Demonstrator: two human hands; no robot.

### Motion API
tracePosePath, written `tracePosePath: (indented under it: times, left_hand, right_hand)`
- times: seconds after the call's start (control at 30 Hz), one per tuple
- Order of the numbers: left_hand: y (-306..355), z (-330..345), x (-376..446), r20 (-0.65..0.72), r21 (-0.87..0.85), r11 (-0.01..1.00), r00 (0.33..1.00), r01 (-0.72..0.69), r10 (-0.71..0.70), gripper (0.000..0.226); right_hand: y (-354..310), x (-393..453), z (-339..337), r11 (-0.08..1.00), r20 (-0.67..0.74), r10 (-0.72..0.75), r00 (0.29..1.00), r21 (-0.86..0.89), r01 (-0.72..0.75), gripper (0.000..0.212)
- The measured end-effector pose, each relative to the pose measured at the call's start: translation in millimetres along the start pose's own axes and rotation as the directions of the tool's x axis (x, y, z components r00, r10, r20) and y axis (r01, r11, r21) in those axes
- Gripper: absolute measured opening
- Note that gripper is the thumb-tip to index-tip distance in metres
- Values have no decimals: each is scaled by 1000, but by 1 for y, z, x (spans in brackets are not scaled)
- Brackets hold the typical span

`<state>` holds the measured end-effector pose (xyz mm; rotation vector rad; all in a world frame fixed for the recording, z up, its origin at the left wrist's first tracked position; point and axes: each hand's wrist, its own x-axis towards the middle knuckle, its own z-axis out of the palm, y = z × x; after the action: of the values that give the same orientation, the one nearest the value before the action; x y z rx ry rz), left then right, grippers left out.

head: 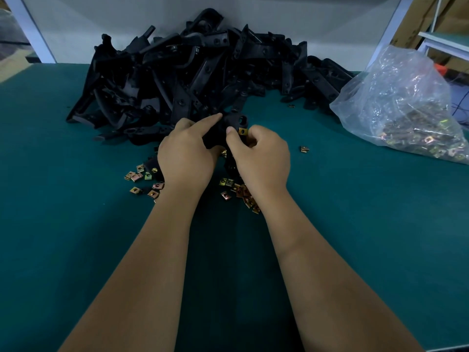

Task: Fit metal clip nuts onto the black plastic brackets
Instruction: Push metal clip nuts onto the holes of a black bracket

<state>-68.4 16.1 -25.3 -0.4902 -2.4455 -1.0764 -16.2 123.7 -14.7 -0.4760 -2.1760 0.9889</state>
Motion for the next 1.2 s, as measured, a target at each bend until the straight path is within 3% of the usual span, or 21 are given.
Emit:
tracePosePath:
  times: [0.4, 0.7, 0.8, 0.9, 1.0, 1.07, 1.2]
  left_hand:
    - [1, -1, -1, 22, 8, 999, 999, -36, 36, 55]
    - [-2, -6, 3, -63, 72, 994, 995, 78, -74, 55]
    - [-4, -10, 6, -98, 53, 989, 987, 135, -129, 53]
    - [-4, -11, 6, -98, 59, 988, 986, 141, -135, 53]
    - [-4, -10, 6, -87, 68, 989, 989, 129, -123, 53]
    - [-4, -10, 5, -83, 77, 989, 990, 124, -118, 54]
    - [-5, -10, 6, -86, 75, 989, 989, 130, -124, 54]
  right_hand:
    - [1, 0, 0, 998, -12, -50, 999, 27, 50, 54]
    - [2, 7, -11, 935, 81, 36, 996, 348, -62, 42]
    - [10, 15, -17, 965, 126, 119, 985, 217, -144, 25]
    - [14, 18, -22, 991, 235, 132, 963, 3, -137, 18]
    - [14, 13, -20, 983, 314, 79, 946, -184, -20, 16]
    - [12, 11, -19, 975, 363, 11, 932, -212, 71, 15]
    - [9, 13, -19, 960, 601, -36, 798, -201, 195, 20]
